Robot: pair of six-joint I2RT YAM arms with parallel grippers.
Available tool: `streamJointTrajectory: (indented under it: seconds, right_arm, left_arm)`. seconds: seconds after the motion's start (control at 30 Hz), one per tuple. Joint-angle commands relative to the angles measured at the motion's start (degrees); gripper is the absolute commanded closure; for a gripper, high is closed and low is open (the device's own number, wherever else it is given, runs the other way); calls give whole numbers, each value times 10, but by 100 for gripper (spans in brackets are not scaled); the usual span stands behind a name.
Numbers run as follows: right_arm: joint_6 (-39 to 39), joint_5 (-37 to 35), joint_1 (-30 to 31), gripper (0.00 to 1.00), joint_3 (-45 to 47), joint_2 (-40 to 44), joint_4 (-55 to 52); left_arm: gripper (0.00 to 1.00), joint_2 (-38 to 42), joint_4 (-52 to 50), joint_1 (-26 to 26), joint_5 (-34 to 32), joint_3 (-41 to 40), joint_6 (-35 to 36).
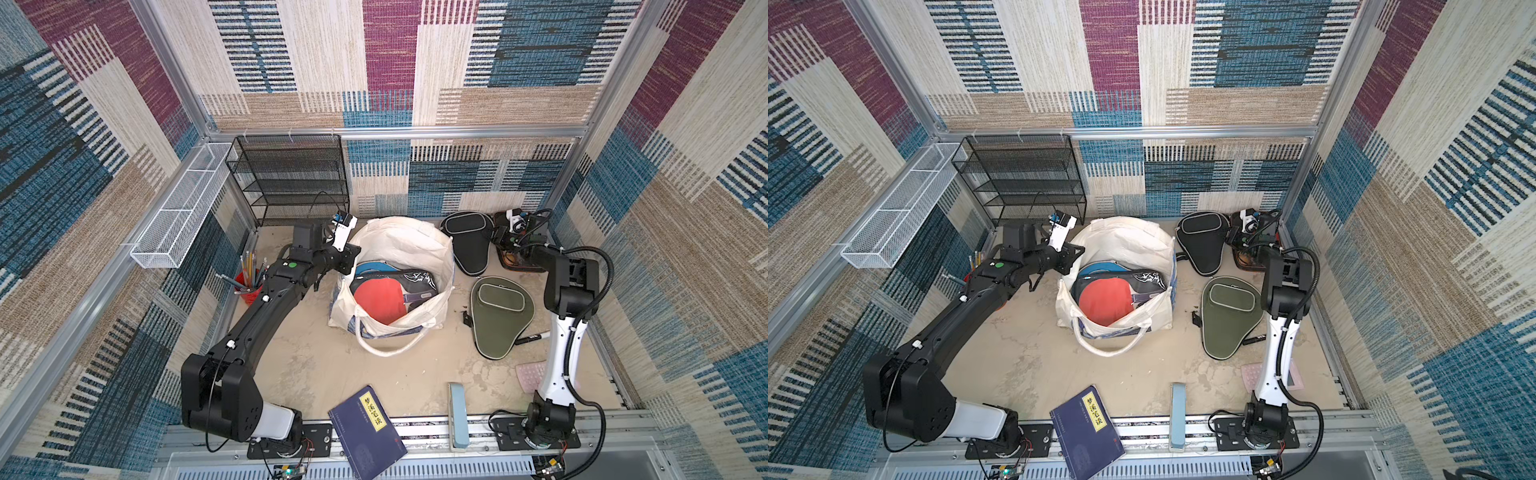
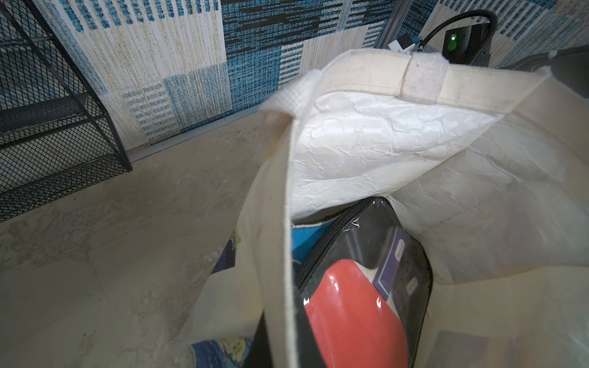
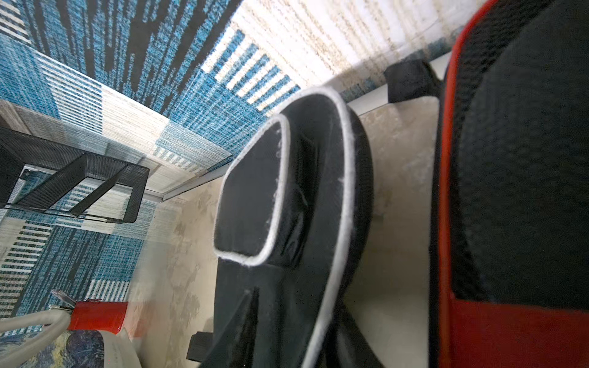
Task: Remove the ping pong set from the canvas bag
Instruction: Place the ping pong set at the center of the board.
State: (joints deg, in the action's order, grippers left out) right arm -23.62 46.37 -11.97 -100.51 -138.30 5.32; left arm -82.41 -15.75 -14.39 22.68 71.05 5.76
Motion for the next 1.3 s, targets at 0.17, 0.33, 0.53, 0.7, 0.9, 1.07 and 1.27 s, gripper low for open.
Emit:
streamJointTrajectory:
  seconds: [0.17,0.33,0.53,0.7,0.9,1.07,1.27]
  right_arm:
    - [46,-32,12,48,-35,6,-71]
    - [81,-59,19,46,-55,13,-136]
    - [111,-118,22,38,-72,30,-191]
    - [122,-135,22,19,-77,60,-219]
    - [138,-153,22,1,-21,124,-217]
    - [160,-134,29,1,92,230,-160]
    - [208,-110,68,1,193,365,-140]
  left_arm:
    - [100,1,44,-1,18,6,-4]
    - [100,1,46,-1,20,4,-5]
    - [100,5,45,-1,22,4,-6]
    - [100,8,44,0,21,4,-4]
    - [100,10,41,0,22,8,-4]
    - [100,15,39,-1,14,10,-5]
    - [100,15,12,-1,-40,30,11]
